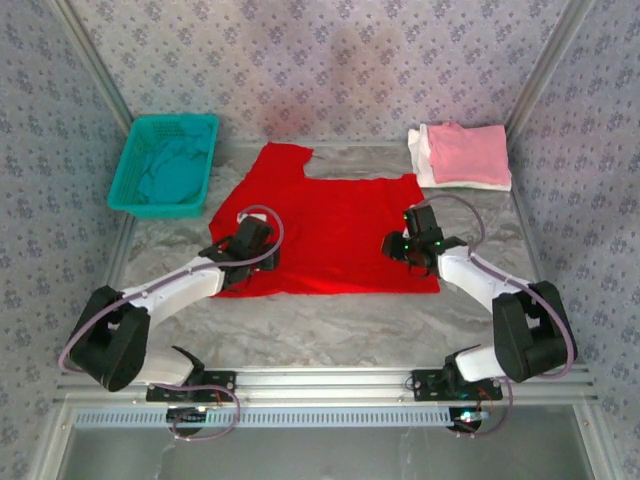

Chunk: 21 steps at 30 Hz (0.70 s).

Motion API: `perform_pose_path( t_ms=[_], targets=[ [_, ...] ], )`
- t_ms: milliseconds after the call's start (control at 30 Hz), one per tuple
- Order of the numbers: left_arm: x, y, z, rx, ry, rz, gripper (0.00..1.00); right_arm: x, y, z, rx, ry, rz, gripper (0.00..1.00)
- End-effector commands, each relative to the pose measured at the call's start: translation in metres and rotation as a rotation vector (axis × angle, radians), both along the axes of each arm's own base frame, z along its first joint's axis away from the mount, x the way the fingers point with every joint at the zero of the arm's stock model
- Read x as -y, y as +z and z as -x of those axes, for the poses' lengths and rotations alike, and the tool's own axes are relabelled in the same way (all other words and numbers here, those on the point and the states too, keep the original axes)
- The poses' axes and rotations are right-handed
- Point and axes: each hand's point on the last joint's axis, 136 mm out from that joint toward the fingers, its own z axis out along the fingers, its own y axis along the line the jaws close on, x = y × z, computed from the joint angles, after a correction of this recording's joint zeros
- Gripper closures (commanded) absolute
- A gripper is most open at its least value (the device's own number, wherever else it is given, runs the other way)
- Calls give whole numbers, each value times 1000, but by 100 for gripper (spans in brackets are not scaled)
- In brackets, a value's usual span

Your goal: Fold and stack the t-shirts

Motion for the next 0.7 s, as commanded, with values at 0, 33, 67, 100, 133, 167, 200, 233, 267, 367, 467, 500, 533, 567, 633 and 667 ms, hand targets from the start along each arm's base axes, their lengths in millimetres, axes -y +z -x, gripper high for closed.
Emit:
perform_pose_path(
  t_ms=[0,33,67,100,133,167,200,233,267,367,467,500,533,567,633,667],
  targets=[
    [-29,-37,30,-143,99,46,41,4,-27,30,-118,45,55,65],
    [-33,-43,36,-163,115,60,41,5,-32,35,-135,39,58,65],
    [-37,-48,41,-180,129,75,41,6,-36,38,-151,34,62,65],
    [-41,-52,44,-195,150,95,41,8,-40,41,-165,27,67,65],
    [-41,-56,47,-215,160,134,41,11,-45,44,-179,19,72,65],
    [-43,-60,49,-237,180,157,42,13,-49,47,-193,7,75,65],
    [-48,-63,52,-265,213,168,42,15,-52,49,-206,-7,73,65],
    [-54,-64,57,-310,251,177,41,16,-55,51,-216,-21,69,65],
    [-56,-63,60,-343,265,176,41,17,-58,55,-229,-41,62,65],
    [-62,-58,74,-395,297,157,41,23,-67,71,-271,-106,39,65],
    [-71,-58,97,-441,358,163,41,32,-73,89,-294,-177,24,65],
    [-73,-59,107,-461,383,173,41,35,-75,97,-299,-201,15,65],
    [-74,-60,115,-479,403,187,41,38,-76,104,-305,-227,6,65],
    [-74,-62,124,-499,421,209,41,43,-78,112,-311,-258,-1,66],
    [-72,-66,138,-518,438,260,41,49,-80,128,-322,-303,-20,67],
    [-72,-69,144,-525,446,276,41,51,-80,135,-327,-324,-33,67]
  ],
)
